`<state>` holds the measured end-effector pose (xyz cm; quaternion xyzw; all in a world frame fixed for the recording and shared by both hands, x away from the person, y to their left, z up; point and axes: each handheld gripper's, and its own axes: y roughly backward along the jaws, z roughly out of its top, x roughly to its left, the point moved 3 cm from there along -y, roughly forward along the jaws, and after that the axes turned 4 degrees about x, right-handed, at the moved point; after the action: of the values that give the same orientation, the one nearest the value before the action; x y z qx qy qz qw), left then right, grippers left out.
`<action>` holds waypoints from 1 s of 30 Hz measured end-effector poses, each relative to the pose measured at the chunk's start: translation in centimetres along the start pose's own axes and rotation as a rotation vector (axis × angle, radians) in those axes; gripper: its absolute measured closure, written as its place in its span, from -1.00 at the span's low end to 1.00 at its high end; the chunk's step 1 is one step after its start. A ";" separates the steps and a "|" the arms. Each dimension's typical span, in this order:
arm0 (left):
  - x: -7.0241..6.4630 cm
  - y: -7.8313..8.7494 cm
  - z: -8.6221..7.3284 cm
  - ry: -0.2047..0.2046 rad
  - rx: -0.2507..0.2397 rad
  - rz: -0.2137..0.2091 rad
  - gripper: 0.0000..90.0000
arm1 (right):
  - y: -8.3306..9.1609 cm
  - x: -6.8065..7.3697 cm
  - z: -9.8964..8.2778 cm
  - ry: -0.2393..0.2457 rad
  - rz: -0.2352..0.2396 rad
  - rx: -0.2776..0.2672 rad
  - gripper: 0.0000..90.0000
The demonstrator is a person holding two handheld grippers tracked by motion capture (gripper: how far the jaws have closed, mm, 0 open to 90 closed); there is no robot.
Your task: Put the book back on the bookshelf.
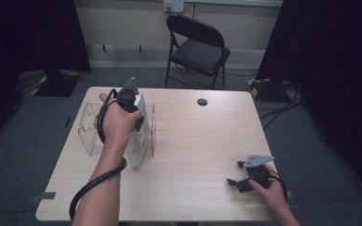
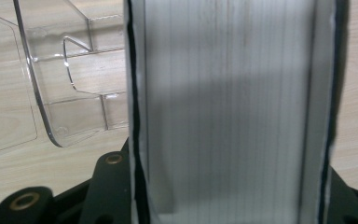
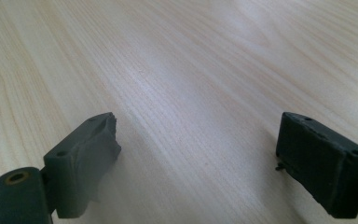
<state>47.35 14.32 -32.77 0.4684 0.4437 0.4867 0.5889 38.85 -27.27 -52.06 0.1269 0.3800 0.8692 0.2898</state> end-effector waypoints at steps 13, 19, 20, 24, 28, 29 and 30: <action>-0.2 -0.2 0.3 -0.004 -0.002 0.003 0.17 | 0.0 0.0 0.0 0.001 0.001 0.000 -0.74; -0.2 -0.1 0.6 -0.007 -0.003 0.005 0.17 | 0.0 0.0 0.0 0.002 0.001 0.000 -0.74; -0.2 -0.1 0.6 -0.013 -0.004 0.004 0.17 | 0.0 0.0 0.0 0.005 0.002 0.002 -0.74; -0.2 -0.3 0.8 -0.007 -0.011 0.012 0.17 | 0.0 0.0 0.0 0.006 0.003 0.001 -0.74; -0.2 -0.4 0.9 0.003 -0.015 0.002 0.17 | 0.0 0.0 0.0 0.006 0.003 0.001 -0.74; -0.1 -0.4 0.9 0.007 -0.017 0.006 0.17 | 0.0 0.0 0.0 0.006 0.003 0.001 -0.74; -0.1 -0.4 1.0 0.012 -0.020 0.002 0.17 | 0.0 0.0 0.0 0.006 0.003 0.001 -0.74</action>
<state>48.33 14.03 -32.98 0.4599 0.4420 0.4944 0.5905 38.88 -27.29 -52.06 0.1248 0.3811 0.8698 0.2875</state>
